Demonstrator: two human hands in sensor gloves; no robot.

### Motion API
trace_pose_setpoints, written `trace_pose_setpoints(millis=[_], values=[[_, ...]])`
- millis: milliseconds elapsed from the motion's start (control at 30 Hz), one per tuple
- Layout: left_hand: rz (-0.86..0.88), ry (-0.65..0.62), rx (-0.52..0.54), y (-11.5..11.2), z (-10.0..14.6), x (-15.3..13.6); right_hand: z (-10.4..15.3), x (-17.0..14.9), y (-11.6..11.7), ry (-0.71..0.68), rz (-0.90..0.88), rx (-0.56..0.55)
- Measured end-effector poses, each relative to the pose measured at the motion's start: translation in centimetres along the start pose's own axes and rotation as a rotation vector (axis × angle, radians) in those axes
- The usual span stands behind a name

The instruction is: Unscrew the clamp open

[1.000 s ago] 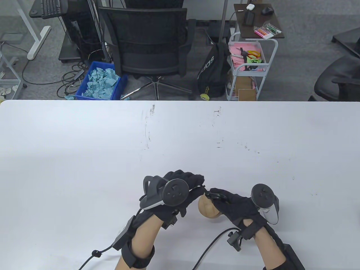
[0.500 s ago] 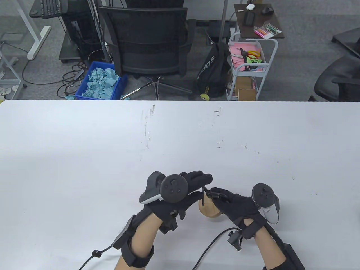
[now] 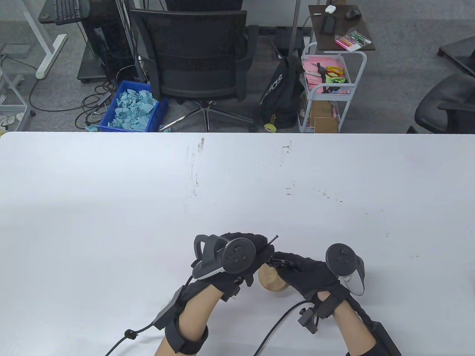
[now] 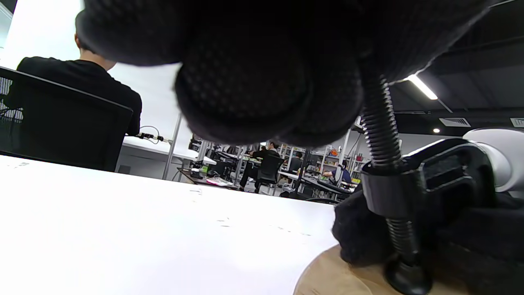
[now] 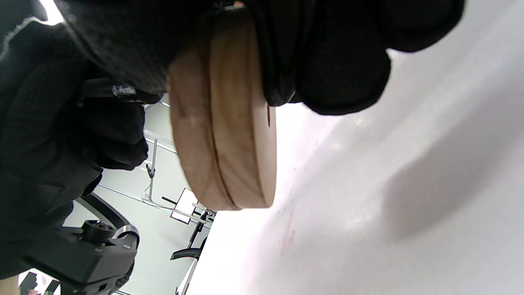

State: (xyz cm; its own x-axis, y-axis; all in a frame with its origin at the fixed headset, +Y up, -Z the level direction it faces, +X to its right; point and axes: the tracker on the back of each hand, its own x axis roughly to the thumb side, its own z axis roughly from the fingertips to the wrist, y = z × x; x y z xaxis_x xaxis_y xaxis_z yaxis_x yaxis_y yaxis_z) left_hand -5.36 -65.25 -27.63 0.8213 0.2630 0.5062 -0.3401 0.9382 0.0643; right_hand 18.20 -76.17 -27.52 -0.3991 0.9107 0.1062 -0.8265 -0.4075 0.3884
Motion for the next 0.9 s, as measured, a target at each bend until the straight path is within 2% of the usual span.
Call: trace_pose_setpoints(millis=[200, 367, 467, 667, 900], values=[[0.068, -0.023, 0.006, 0.7, 0.3, 0.3, 0.1, -0.2, -0.4, 0.0, -0.038, -0.022], [0.191, -0.148, -0.069, 0.8, 0.3, 1.1, 0.1, -0.5, -0.6, 0.011, -0.063, -0.026], [0.124, -0.154, -0.119, 0.5, 0.2, 1.5, 0.2, -0.4, -0.6, 0.002, -0.053, -0.031], [-0.062, -0.086, -0.126, 0.7, 0.3, 1.2, 0.2, -0.3, -0.5, 0.002, -0.047, -0.029], [-0.063, -0.06, -0.054, 1.1, 0.4, 0.6, 0.1, -0.2, -0.4, 0.006, -0.034, -0.013]])
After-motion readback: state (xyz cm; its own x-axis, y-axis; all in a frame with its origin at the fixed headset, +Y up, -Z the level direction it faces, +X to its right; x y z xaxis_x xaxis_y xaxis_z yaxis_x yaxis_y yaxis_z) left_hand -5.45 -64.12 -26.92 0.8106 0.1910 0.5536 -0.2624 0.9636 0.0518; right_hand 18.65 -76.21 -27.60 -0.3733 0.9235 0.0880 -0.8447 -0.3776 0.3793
